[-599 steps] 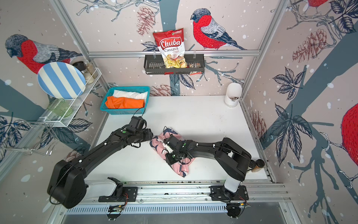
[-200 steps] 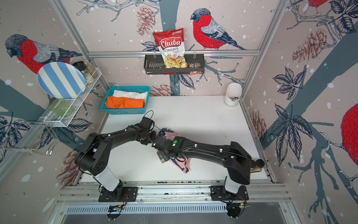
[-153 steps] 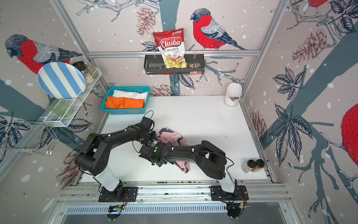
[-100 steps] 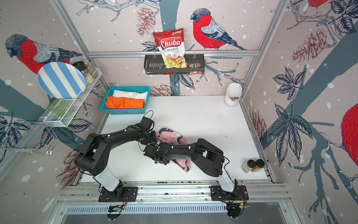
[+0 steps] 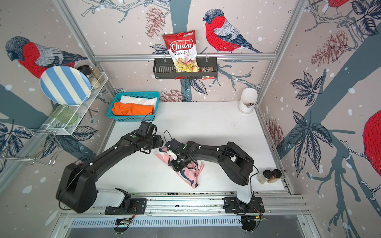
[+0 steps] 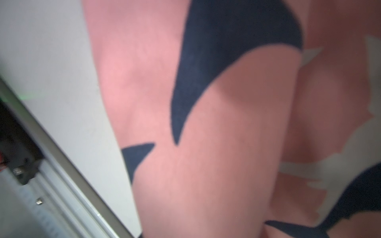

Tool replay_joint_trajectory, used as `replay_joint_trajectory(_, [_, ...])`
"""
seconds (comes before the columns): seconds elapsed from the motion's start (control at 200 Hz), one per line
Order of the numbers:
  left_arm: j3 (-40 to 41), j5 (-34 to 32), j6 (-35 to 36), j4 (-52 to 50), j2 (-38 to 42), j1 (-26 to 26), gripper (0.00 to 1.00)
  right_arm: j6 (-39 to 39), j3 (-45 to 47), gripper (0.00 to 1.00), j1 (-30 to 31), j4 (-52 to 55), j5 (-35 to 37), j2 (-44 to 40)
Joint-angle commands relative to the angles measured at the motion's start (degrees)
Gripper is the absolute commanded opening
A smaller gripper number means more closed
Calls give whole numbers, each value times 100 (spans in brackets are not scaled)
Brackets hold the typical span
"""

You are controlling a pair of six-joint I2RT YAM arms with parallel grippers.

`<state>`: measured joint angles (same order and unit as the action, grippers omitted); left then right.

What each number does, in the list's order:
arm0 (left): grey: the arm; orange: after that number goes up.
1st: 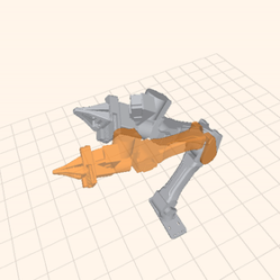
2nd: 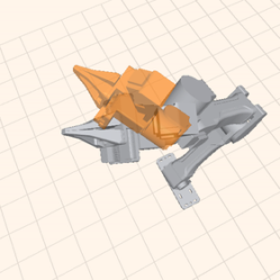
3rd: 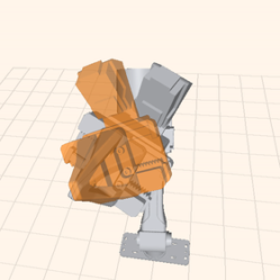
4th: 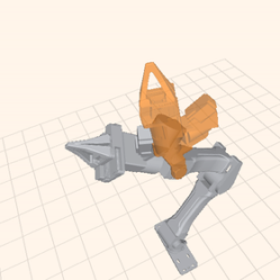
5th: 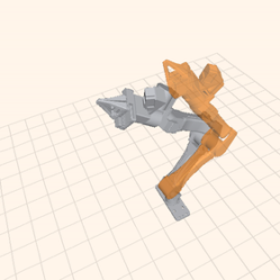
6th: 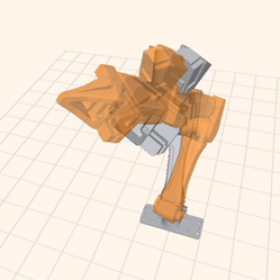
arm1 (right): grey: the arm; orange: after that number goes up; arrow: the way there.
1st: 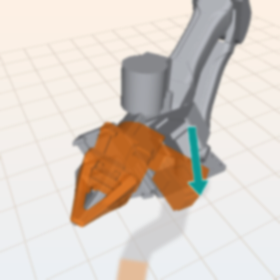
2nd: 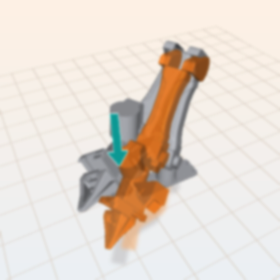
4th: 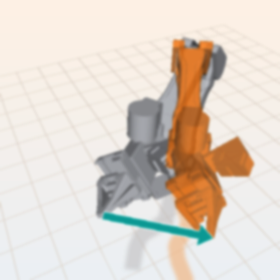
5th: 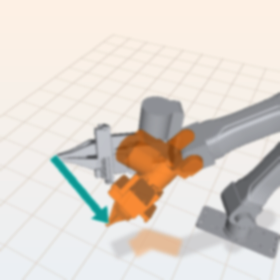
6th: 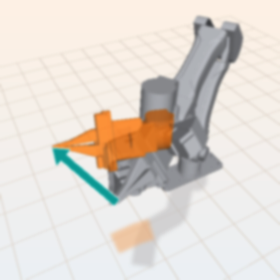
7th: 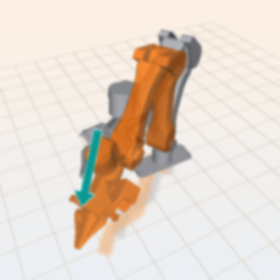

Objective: Roll up the shorts
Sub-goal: Roll the shorts at the center of the board.

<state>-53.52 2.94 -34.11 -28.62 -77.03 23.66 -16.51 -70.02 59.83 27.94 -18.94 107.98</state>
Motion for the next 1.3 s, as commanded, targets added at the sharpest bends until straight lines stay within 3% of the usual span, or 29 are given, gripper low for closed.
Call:
replay_joint_trajectory(0.0, [82,118,-74,-493,416,-19,57,-47,182,31,-229,-709,-2078,48])
replay_joint_trajectory(0.135, [276,146,-182,-629,856,-19,61,-314,572,30,-725,-1372,-3089,304])
replay_joint_trajectory(0.23, [454,370,-275,-458,903,-11,65,-423,784,28,-1097,-1644,-3411,503])
replay_joint_trajectory(0.425, [686,630,-344,85,474,60,68,-210,944,30,-1641,-1587,-3547,829])
replay_joint_trajectory(0.595, [671,682,-318,605,-204,60,71,53,990,34,-1721,-1362,-3494,920])
replay_joint_trajectory(0.64, [635,650,-334,725,-373,60,70,103,998,34,-1715,-1295,-3416,893])
replay_joint_trajectory(0.695, [568,488,-333,771,-600,60,61,131,990,36,-1713,-1198,-3240,838])
replay_joint_trajectory(0.76, [497,247,-293,773,-838,51,39,118,979,40,-1684,-1030,-2701,712])
replay_joint_trajectory(0.805, [475,162,-226,785,-973,34,27,130,881,49,-1614,-750,-1925,586])
replay_joint_trajectory(0.895, [457,95,-94,746,-1153,12,11,129,799,59,-1406,-306,-746,179])
replay_joint_trajectory(1.115, [474,122,13,743,-1277,-37,5,-189,383,77,-617,916,1923,-865])
replay_joint_trajectory(1.22, [474,141,23,739,-1279,-37,5,-439,-95,88,-4,1542,3514,-1065])
replay_joint_trajectory(1.296, [474,170,29,743,-1275,-37,5,-477,-405,93,461,1819,4273,-1074])
